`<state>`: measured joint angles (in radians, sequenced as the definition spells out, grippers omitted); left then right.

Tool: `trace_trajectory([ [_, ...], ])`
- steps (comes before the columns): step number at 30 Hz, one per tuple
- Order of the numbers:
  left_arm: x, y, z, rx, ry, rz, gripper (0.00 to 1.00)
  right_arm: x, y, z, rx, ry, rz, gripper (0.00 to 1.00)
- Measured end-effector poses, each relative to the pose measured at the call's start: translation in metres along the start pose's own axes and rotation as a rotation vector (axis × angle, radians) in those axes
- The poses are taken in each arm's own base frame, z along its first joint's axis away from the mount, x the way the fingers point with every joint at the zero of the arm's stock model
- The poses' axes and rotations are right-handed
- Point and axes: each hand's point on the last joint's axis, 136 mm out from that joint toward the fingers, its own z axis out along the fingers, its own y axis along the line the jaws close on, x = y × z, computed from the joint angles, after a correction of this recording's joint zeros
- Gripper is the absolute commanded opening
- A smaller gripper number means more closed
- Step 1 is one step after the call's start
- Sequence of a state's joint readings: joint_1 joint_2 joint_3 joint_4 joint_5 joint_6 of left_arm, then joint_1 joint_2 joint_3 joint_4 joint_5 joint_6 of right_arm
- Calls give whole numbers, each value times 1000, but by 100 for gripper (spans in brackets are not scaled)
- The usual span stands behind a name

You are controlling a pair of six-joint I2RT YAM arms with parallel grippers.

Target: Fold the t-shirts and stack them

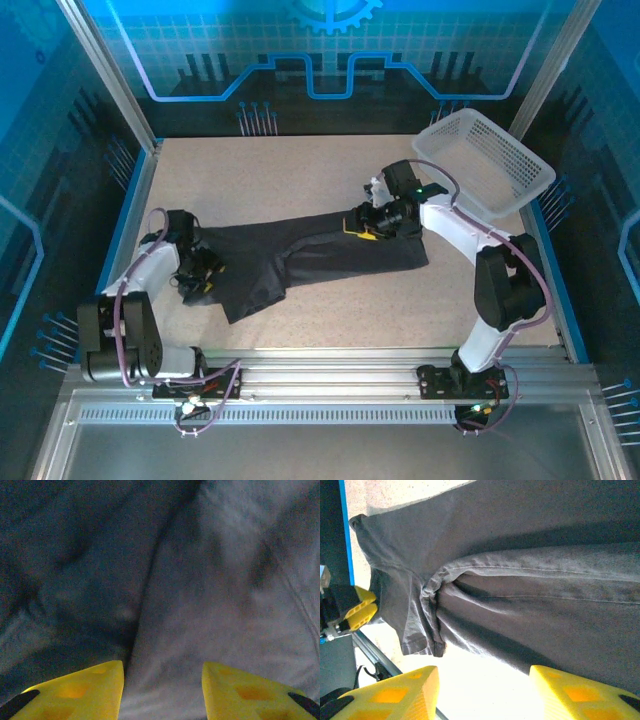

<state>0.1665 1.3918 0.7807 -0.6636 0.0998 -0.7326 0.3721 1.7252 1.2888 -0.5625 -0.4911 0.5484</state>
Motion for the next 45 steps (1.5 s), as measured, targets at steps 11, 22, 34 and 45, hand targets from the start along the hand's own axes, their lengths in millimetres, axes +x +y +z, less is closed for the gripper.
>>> trace_trajectory([
  [11, -13, 0, 22, 12, -10, 60, 17, 0, 2, 0, -10, 5, 0, 52],
  [22, -8, -8, -13, 78, -56, 49, 0, -4, -1, 6, -4, 11, 5, 50],
  [34, -41, -52, -59, 87, -69, -30, 0, -9, 2, 5, -4, 5, 2, 49],
  [45, -81, -67, -41, -62, -49, 37, 0, -5, -9, 8, 29, 10, 19, 49],
])
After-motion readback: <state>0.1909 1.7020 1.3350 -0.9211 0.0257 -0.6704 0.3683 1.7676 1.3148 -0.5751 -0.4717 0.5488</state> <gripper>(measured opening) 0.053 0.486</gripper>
